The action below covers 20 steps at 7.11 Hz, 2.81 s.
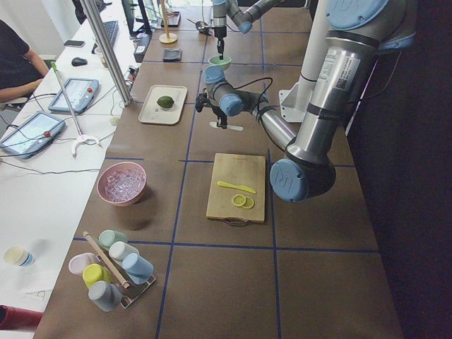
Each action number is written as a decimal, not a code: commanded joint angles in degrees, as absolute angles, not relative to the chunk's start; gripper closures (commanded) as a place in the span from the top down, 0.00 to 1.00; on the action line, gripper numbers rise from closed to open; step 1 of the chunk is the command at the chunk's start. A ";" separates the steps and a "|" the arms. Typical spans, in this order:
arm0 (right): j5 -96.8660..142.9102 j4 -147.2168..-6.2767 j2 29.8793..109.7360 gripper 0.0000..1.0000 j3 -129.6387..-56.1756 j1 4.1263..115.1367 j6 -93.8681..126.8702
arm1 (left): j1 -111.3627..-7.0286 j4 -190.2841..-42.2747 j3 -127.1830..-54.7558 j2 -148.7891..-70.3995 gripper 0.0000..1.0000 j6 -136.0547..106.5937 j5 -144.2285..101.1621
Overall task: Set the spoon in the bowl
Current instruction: 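Lift the spoon with the left gripper while the right gripper carries the bowl inward, then set the bowl down with the right gripper while the left brings the spoon over, then lower the spoon into the bowl and open the left gripper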
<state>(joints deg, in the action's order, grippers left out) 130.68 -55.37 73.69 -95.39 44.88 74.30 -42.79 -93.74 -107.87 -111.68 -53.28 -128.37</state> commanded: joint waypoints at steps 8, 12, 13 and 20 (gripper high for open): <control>114.07 -63.37 57.30 1.00 -93.13 31.54 89.03 | -34.90 -93.08 -97.76 -129.17 0.00 -68.19 -126.05; 132.16 -62.67 78.17 1.00 -109.31 46.72 88.07 | -34.19 -93.34 -89.05 -136.57 0.00 -68.29 -125.77; 133.06 -62.49 82.31 1.00 -110.81 49.37 86.67 | -34.10 -93.60 -86.25 -138.67 0.00 -68.20 -124.47; 133.33 -62.49 88.85 1.00 -111.53 51.59 76.66 | -31.90 -100.11 -80.59 -140.36 0.89 -67.76 -120.50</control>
